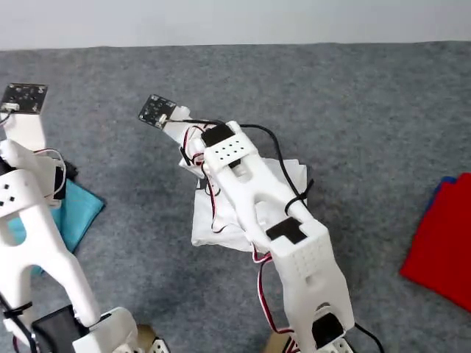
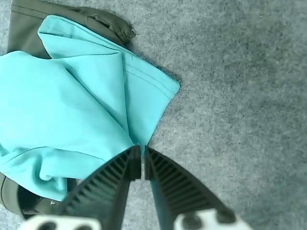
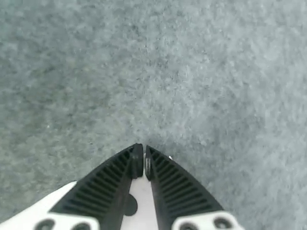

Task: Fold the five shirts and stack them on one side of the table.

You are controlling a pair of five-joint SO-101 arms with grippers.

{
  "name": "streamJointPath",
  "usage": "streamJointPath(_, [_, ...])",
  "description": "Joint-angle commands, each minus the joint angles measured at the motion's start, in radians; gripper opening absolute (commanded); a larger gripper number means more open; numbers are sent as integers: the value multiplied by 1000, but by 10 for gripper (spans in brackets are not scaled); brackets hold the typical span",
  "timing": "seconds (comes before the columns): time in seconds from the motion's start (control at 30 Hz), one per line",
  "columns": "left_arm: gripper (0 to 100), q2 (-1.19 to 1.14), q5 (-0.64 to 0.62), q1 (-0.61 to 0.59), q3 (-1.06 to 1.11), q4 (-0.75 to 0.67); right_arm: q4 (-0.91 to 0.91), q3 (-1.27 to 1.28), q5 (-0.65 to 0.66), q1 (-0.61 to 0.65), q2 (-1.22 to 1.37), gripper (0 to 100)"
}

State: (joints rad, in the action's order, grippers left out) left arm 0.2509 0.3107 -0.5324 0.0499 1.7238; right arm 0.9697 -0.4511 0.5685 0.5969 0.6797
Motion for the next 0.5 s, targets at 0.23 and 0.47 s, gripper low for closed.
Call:
streamJointPath(0.23, [23, 32, 8, -26, -2, -9, -18, -296, 163, -2, 120, 9])
streamJointPath(0.47, [23, 32, 8, -75, -2, -9, -16, -381, 218, -12, 225, 9])
